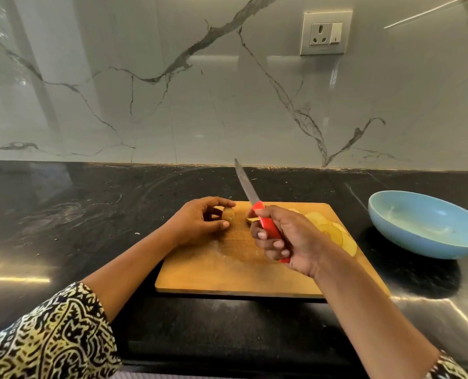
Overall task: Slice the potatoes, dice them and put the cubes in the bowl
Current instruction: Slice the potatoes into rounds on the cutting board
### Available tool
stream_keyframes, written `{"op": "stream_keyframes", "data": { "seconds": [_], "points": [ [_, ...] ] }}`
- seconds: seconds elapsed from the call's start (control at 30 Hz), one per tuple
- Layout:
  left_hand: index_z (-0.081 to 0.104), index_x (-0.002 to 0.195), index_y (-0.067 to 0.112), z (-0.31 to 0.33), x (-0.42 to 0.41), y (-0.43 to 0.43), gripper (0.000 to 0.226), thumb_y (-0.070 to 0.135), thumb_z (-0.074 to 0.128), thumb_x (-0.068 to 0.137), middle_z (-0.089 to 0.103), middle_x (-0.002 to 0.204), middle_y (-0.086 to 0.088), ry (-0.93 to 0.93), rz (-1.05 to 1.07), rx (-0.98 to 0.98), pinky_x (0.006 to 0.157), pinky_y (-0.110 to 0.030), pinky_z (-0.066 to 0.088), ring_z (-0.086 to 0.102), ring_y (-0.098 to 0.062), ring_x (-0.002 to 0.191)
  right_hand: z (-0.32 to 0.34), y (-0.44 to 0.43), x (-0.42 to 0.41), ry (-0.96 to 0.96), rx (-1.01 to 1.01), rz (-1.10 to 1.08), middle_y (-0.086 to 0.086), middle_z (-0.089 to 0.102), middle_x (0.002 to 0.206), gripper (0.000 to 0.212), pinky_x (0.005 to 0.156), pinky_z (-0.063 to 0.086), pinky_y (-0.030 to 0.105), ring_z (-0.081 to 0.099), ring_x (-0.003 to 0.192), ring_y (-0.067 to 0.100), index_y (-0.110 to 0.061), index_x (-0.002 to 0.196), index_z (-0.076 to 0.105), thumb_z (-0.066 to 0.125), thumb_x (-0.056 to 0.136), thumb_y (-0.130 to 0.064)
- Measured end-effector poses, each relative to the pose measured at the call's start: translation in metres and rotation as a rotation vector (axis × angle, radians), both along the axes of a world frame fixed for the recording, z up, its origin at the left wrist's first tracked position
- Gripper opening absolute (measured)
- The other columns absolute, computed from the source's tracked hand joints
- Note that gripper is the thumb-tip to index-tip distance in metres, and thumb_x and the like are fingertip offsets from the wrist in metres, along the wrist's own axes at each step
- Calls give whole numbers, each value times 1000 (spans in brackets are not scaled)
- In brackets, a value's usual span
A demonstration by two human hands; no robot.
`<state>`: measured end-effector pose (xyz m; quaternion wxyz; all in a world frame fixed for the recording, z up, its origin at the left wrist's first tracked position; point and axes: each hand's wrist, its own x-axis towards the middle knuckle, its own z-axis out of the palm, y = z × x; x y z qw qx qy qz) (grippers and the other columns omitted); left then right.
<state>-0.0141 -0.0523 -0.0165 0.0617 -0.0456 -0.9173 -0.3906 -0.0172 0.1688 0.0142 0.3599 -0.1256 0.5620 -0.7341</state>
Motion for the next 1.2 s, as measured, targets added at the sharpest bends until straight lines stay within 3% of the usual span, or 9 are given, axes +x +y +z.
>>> {"op": "stream_keyframes", "data": {
  "seconds": [0.17,0.33,0.47,0.53,0.73,0.83,0.93,1.07,1.2],
  "points": [
    [57,125,33,-1,-2,-5,48,35,72,80,59,117,12,56,53,-36,85,-16,45,58,-2,101,-2,-2,8,119,142,-38,8,57,71,13,39,38,18,48,49,10,-6,101,53,41,96,-9],
    [51,125,31,-4,-4,-5,60,34,79,72,60,113,12,85,110,74,88,-18,47,61,-5,100,-14,-10,8,965,864,-253,-3,58,91,25,62,50,23,56,73,8,-19,123,51,43,102,-27],
    [59,111,28,-3,-1,-4,50,32,81,67,64,103,16,85,122,120,74,-8,49,63,4,90,-19,-14,9,973,896,-196,-2,61,86,31,61,46,29,55,72,12,-16,120,56,37,103,-34],
    [64,109,27,-4,1,-4,45,32,81,67,66,102,14,97,133,127,72,-5,48,62,6,89,-22,-16,9,1044,996,-219,1,62,95,32,64,44,30,58,82,16,-17,127,51,35,103,-32],
    [65,119,22,-6,5,-2,52,34,80,71,67,107,12,156,167,47,70,-2,45,59,9,87,-23,-19,18,1124,965,-214,3,58,127,48,87,45,31,57,107,17,-22,150,26,36,103,-21],
    [65,119,21,-7,5,2,50,33,79,73,65,109,14,209,165,-19,73,0,44,58,10,85,-26,-24,21,1194,971,-239,-1,61,120,49,85,49,28,59,99,13,-25,150,26,40,102,-25],
    [66,119,19,-7,6,4,51,35,78,73,66,117,7,255,153,-64,89,-16,50,61,0,97,-29,-25,20,1214,965,-254,-3,63,120,49,84,52,28,60,94,10,-24,149,32,44,101,-26],
    [66,117,20,-6,8,4,52,35,80,70,66,109,10,270,176,-59,79,-8,49,61,2,91,-27,-24,20,1207,946,-237,-3,63,119,44,80,51,25,60,92,10,-23,144,39,45,101,-25],
    [68,113,21,-5,10,6,48,30,82,69,69,105,8,280,162,-14,85,-13,51,63,3,91,-29,-26,22,1219,928,-265,-4,64,117,48,81,52,25,60,90,8,-26,148,33,44,101,-26]
  ]
}}
